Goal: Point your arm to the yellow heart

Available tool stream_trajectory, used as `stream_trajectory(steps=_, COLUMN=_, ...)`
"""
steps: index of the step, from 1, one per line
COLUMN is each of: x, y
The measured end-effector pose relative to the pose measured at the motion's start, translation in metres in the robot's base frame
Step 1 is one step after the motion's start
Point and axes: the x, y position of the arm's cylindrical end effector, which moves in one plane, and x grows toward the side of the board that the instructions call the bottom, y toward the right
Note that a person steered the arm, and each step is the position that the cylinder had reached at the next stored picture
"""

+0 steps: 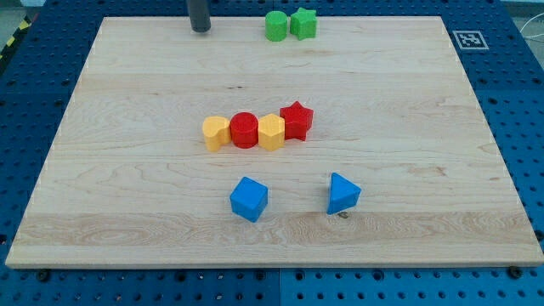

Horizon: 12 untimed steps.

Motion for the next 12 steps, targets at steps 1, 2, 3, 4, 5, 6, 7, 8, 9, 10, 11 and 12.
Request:
stream_trajectory(steps=1, x=0.000, y=0.000)
stream_trajectory(steps=2, x=0.003, y=0.000)
stream_trajectory(steps=3, x=0.037, y=-0.004)
stream_trajectory(steps=4, x=0.090, y=-0.004)
stream_trajectory(steps=5, x=0.132, y=-0.004)
stream_trajectory(steps=6, x=0.170, y=-0.004)
stream_trajectory(steps=7, x=0.207, y=-0.004)
stream_trajectory(steps=8, x=0.243, y=-0.002)
stream_trajectory(steps=9, x=0.269, y=0.019)
stream_trajectory(steps=10, x=0.284, y=0.044)
stream_trajectory(steps=11, x=0.285, y=0.056)
stream_trajectory(steps=12, x=0.268, y=0.056)
